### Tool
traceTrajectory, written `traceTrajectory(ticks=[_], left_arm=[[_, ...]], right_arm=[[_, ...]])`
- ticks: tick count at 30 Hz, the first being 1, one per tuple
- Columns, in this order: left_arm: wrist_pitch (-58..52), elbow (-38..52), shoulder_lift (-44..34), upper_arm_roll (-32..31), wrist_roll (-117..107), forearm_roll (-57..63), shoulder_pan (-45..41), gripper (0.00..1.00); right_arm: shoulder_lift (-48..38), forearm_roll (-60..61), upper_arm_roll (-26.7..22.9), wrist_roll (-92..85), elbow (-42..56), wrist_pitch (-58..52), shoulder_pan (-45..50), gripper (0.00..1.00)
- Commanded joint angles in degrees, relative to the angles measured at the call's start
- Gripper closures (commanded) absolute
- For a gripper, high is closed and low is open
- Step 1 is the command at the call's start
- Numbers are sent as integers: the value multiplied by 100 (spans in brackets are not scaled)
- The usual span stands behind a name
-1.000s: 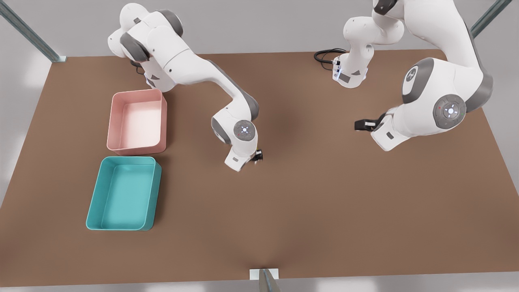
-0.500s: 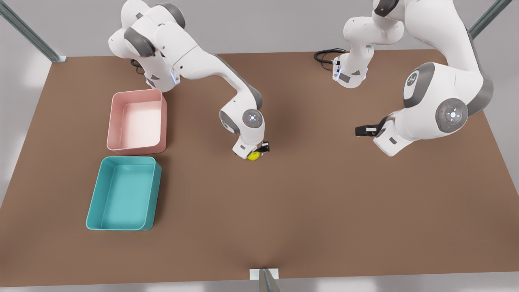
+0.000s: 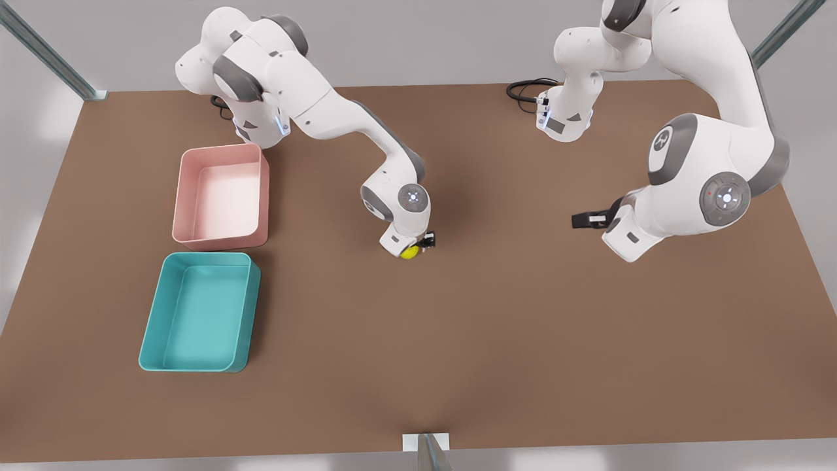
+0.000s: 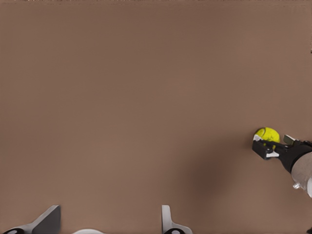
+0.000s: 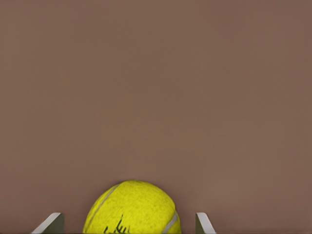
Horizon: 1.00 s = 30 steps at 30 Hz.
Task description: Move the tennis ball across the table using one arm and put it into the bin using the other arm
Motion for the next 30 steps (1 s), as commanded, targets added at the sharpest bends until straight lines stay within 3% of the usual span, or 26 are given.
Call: traceTrajectory(ticks=[1,21,25,30], left_arm=[[110,2,3,-2,-119,-2,-11,0],[58,-6,55,-2,-119,24,76,0],[58,-15,64,-2,-119,15,76,0],[66,-15,117,-2,-119,15,85,0]], right_arm=[[-11,-60,0,383,-72,222,10,0],[95,-104,0,392,-380,714,54,0],[86,-113,0,383,-371,706,54,28],[-55,-113,0,375,-336,705,10,30]])
